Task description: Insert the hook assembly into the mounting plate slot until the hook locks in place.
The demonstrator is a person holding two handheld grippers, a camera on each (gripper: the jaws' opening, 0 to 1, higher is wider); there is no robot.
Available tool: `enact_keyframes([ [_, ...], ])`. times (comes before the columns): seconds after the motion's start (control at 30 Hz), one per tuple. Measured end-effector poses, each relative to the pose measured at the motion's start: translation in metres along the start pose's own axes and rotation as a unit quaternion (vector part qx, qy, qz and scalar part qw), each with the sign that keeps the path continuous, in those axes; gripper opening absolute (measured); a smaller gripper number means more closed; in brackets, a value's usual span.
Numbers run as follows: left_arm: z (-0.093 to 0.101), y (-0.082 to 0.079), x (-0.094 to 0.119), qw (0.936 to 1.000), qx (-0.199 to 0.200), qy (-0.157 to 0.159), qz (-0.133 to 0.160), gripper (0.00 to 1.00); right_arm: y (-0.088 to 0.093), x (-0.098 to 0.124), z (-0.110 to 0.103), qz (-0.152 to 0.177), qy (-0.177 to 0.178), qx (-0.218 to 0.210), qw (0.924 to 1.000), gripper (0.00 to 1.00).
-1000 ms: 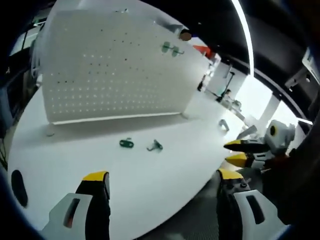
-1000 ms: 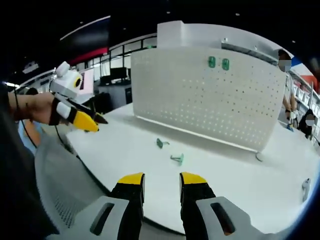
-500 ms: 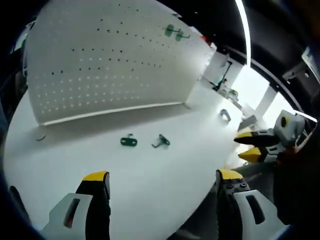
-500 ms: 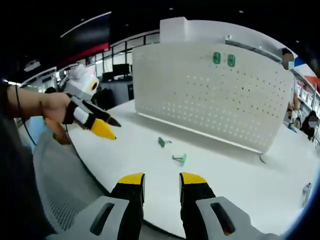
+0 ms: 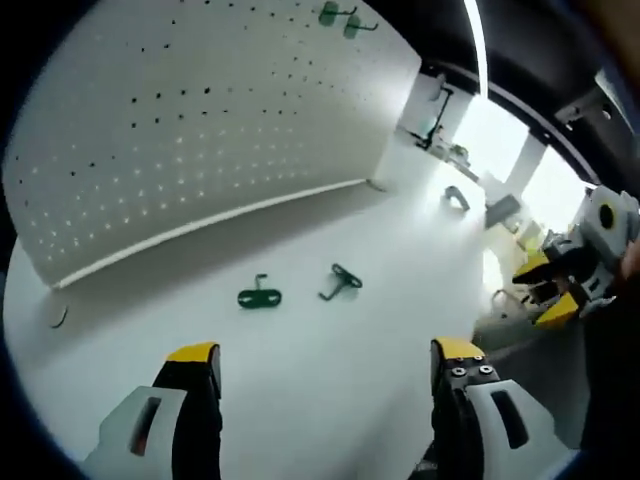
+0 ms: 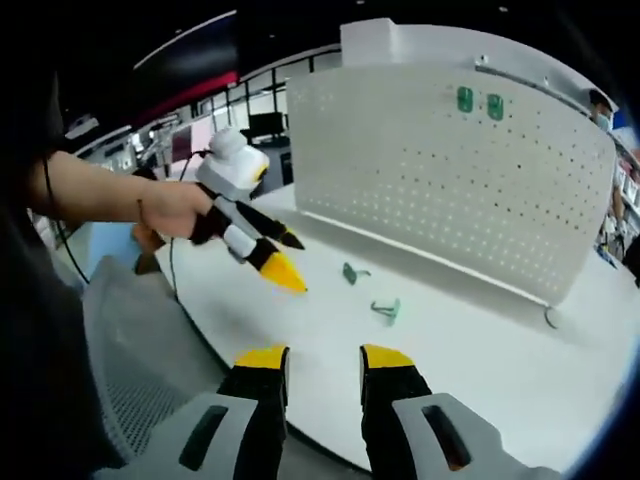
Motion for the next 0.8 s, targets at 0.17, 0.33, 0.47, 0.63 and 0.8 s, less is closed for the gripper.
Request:
enact_keyframes([
  [0.17,-0.012,-0.002,-0.016,0.9996,-0.017,0.001,-0.024,0.88,0.004,-0.002,-0.002,-0.013,-0.012,-0.003,0.9998,0.28],
  [0.33,-0.023,-0.009,-0.022,0.9981,-0.044,0.002,-0.042,0.87,0.003,-0.004,-0.003,-0.020,-0.020,0.002,0.9996,0.28],
  [0.47,-0.028,-0.014,-0.031,0.9970,-0.063,0.025,-0.038,0.82,0.002,-0.007,0.001,-0.023,-0.017,-0.005,0.9996,0.28],
  [0.63,-0.035,-0.017,-0.047,0.9945,-0.090,0.043,-0.033,0.74,0.002,-0.008,0.006,-0.026,-0.010,-0.019,0.9994,0.28],
  [0.8,-0.045,-0.019,-0.059,0.9930,-0.104,0.029,-0.049,0.66,0.003,-0.007,0.010,-0.033,-0.001,-0.023,0.9992,0.28],
])
Point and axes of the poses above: the point that each gripper's makers call its tool centre point, and the gripper's own axes: x roughly backward along the fingers, z roughly to its right, y roughly out of its underside, the point moved 7 cm from there along x, roughly backward along the fingers, and after that the axes turned 6 degrees about x, right-handed, at the moved point
